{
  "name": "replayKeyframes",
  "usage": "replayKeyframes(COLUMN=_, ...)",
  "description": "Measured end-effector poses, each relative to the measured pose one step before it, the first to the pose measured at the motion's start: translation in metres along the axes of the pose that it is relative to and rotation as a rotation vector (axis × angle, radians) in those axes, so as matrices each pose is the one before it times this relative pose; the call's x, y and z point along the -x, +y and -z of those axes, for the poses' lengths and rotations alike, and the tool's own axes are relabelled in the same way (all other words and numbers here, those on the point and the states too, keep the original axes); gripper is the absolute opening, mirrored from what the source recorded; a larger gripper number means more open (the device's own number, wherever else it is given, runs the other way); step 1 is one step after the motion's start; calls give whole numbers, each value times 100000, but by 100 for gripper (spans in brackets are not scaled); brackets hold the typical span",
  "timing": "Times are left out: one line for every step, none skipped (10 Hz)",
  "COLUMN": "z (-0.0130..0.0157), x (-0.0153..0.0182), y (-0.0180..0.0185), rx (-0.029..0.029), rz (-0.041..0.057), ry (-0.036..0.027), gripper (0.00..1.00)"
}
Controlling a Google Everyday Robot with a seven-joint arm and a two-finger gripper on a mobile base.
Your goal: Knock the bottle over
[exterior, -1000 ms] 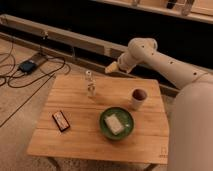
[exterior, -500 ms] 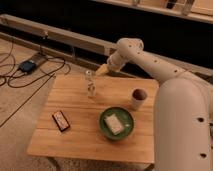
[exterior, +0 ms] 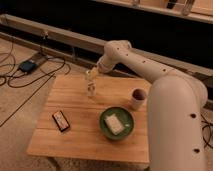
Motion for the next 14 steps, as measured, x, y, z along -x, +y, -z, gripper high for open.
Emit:
replayKeyframes(z=-136, x=293, y=565, rx=1530, rz=1274, ry=-213, gripper=80)
replayKeyframes(z=-291, x=489, y=790, rx=2292, rz=1871, ry=-273, gripper=80)
replayKeyframes(z=-557, x=519, y=737, rx=2706, rz=1843, ry=47, gripper=80)
replayKeyframes(z=-417, x=276, y=393, rx=1623, rz=1130, ry=353, gripper=80)
replayKeyframes(z=-531, x=354, y=426, rx=1792, rz=1786, ry=502, gripper=80)
replayKeyframes(z=-416, x=359, y=294, rx=1562, rz=1976, ry=418, gripper=80)
replayKeyframes(z=-365, x=333, y=236, rx=1279, rz=1796, ry=156, gripper=80)
replayKeyframes(z=-260, x=394, y=211, rx=1227, rz=1738, ry=110, gripper=80)
replayKeyframes(z=-130, x=273, y=240, rx=1520, rz=2138, ry=461, gripper=80)
replayKeyframes(z=-11, x=-51, y=320, rx=1484, rz=1958, ry=903, gripper=80)
replayKeyframes(z=52, x=-209, y=247, rx=1019, rz=1391, ry=861, gripper=80)
replayKeyframes(z=26, x=-571, y=390, rx=1612, rz=1661, ry=1612, gripper=80)
replayKeyframes(z=74, x=-722, y=459, rx=1904, rz=1017, ry=1638, gripper=80)
replayKeyframes(z=66, x=-497, y=298, rx=1291, rz=191, ry=891, gripper=80)
